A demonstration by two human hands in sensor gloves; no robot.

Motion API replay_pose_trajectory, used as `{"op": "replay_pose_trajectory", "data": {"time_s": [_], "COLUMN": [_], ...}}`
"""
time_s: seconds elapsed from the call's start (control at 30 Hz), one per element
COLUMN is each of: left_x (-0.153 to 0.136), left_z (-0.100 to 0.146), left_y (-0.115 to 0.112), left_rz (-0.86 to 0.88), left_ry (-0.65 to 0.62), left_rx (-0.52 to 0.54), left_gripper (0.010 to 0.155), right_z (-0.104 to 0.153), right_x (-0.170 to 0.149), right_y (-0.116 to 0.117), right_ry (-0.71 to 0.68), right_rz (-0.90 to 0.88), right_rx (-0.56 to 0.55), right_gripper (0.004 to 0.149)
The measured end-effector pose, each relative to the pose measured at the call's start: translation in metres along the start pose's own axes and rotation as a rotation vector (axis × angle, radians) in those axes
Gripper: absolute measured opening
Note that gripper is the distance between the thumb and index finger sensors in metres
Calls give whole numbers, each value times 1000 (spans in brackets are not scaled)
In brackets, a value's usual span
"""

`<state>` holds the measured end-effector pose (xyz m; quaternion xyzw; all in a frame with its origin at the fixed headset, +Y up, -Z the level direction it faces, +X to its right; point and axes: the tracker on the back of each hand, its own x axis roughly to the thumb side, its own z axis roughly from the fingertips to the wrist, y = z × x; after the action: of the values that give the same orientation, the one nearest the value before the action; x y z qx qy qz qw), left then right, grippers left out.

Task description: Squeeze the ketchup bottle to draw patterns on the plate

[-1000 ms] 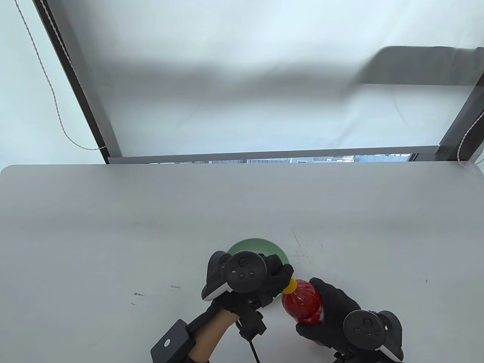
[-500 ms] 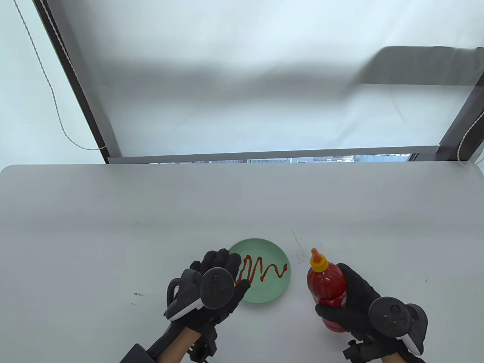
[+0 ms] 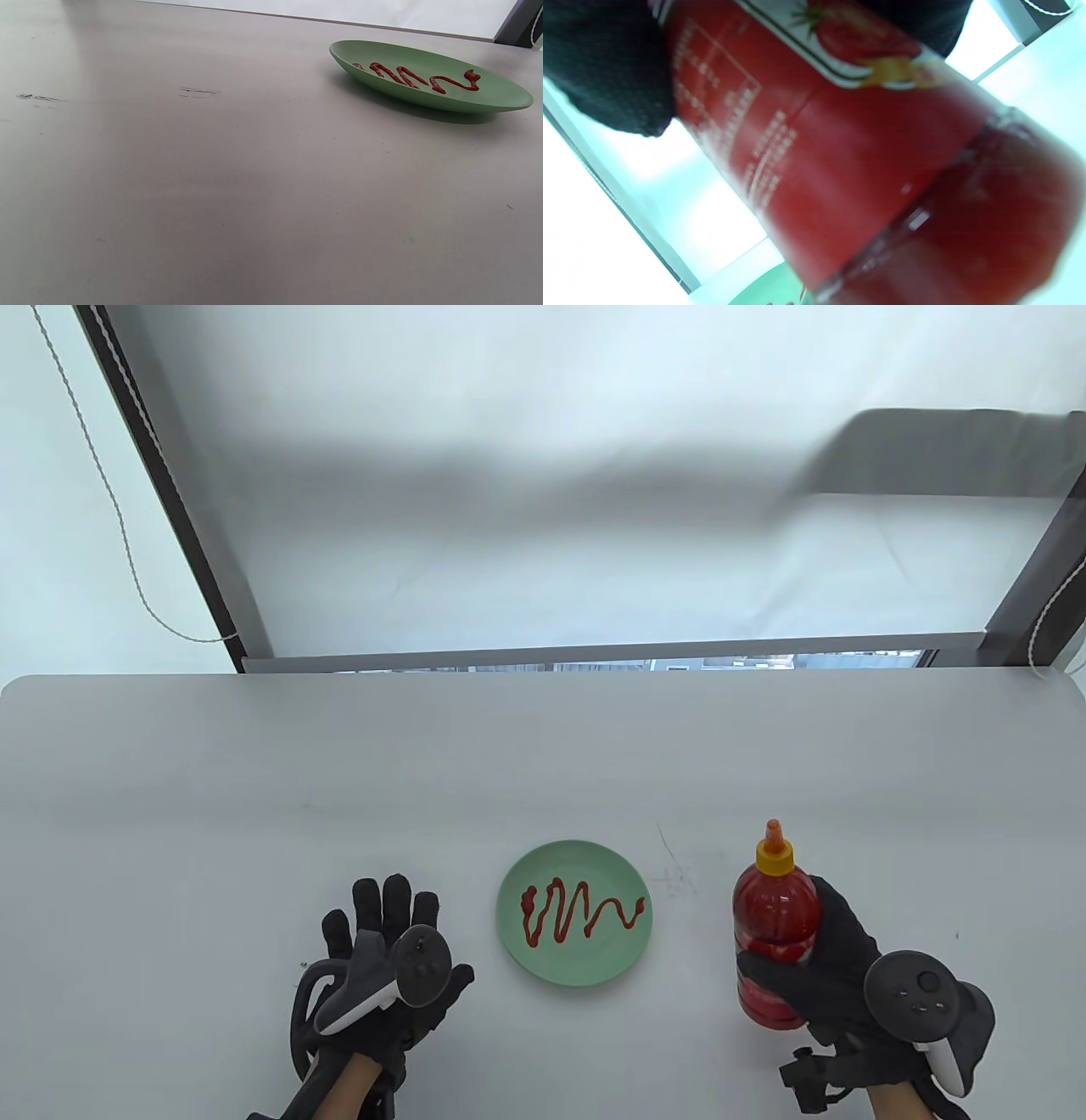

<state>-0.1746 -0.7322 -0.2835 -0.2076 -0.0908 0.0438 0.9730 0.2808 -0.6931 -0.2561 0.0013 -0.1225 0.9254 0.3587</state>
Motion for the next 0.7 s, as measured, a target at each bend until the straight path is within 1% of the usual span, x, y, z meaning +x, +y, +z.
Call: {"op": "replay_pose_trajectory", "data": {"time_s": [0.07, 0.13, 0.23, 0.3, 0.4, 0.53, 0.63, 0.7], "left_x": [-2, -4, -6, -8, -11, -17, -19, -19], "left_z": [0, 2, 5, 8, 10, 10, 6, 5], "left_y": [1, 1, 1, 1, 1, 1, 1, 1], "left_rz": [30, 39, 48, 54, 63, 79, 95, 98], "left_ry": [-27, -20, -14, -11, 0, 8, 17, 16], "left_rx": [15, 18, 31, 28, 1, -23, -55, -52], "left_gripper": [88, 88, 88, 88, 89, 88, 88, 88], "right_z": [-4, -13, -35, -52, -80, -111, -127, -130], "right_x": [3, 6, 7, 5, -5, -20, -32, -38], "right_y": [0, -1, 5, 13, 26, 38, 47, 52], "right_ry": [15, 19, 72, 111, 176, 223, 258, 276], "right_rz": [-19, -12, -15, 14, 43, 69, 83, 81], "right_rx": [-3, -2, 11, -20, -51, -89, -118, -134], "right_gripper": [105, 105, 106, 106, 106, 105, 105, 106]}}
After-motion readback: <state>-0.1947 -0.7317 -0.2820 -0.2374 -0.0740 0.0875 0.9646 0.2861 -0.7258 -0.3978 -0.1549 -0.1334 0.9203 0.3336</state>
